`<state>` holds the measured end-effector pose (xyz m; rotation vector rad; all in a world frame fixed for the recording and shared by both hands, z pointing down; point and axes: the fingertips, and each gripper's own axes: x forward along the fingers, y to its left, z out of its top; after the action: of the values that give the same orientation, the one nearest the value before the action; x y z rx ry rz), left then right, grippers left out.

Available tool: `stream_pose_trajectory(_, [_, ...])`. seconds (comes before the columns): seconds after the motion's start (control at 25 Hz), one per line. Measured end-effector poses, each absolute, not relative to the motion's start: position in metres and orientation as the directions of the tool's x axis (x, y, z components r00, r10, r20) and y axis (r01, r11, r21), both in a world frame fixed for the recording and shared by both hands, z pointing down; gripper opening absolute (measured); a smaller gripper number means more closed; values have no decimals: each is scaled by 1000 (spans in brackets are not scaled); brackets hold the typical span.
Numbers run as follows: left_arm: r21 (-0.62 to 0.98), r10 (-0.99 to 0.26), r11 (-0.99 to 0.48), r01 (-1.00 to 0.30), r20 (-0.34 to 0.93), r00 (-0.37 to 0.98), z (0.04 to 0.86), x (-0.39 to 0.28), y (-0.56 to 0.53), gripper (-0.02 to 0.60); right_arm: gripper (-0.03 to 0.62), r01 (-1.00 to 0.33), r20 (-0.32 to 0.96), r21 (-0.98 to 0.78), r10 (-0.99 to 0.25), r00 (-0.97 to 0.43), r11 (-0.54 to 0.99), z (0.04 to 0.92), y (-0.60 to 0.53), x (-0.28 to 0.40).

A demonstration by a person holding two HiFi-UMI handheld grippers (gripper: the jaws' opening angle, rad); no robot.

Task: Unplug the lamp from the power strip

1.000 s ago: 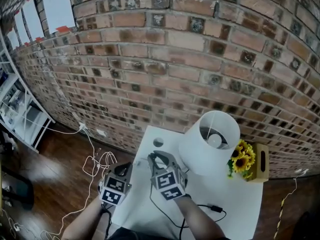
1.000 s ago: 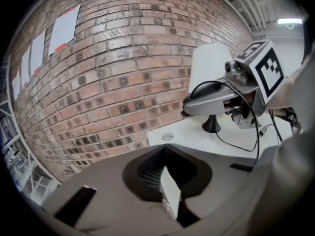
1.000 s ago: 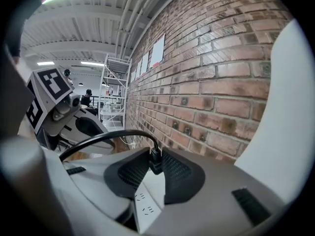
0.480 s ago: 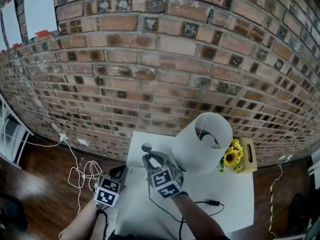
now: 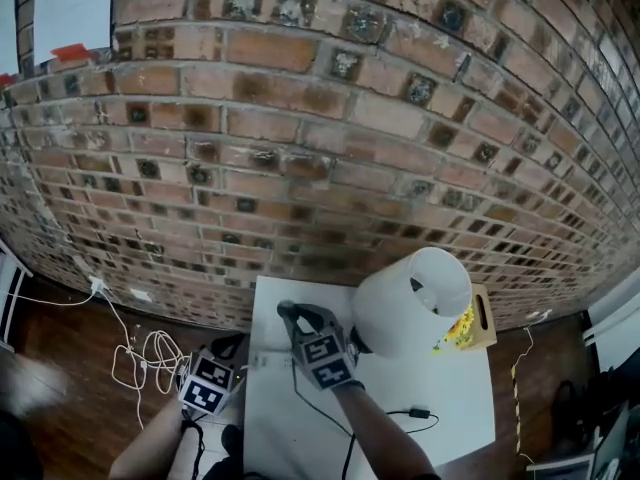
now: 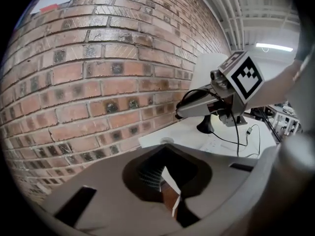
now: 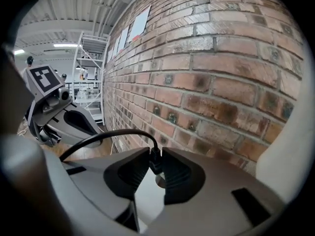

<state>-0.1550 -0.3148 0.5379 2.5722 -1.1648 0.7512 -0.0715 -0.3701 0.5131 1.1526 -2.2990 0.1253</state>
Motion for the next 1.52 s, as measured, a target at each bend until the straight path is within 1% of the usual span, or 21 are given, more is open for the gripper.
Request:
stream_pose_trajectory(0.16, [-2,-623,-671,-742,544,562,548,-160,-325,15,84,-794,557,129,-706,-438,594,535,-393,-71])
stream_pose_trajectory(0.56, [34,-598,-649,-760,594,538,577,-174,-343,15,86,-824,639,60,-656,-401,563,587,-431,-61])
stream_pose_trajectory(0.76, [30,-593,-638,-770,619,515,592,-179,-346,15,87,-809,682,54,-613,-399,586,613,-438,-63])
stream_pose_trajectory(0.96, [29,-589,-624,-781,639,494,602,-183,-346,15,89,-799,734,12,-548,-401,601,636,-434,-60])
stream_pose_trajectory(1.08, [24,-589,-629,-777,638,496,597,-180,-349,15,92,-789,752,31,-534,-386,614,644,-435,-55])
stream_pose_trajectory(1.24, [29,-585,-629,-777,642,497,601,-179,-348,15,124,-772,774,21,-499,-390,636,648,-431,-55])
stream_pose_trajectory(1.4, [31,-580,-629,-777,647,495,602,-180,-346,15,124,-756,787,31,-483,-385,653,653,-426,-54])
stream_pose_trajectory(1.52, [34,-571,-637,-770,650,502,601,-178,-345,15,140,-724,812,68,-459,-360,686,658,-423,-51])
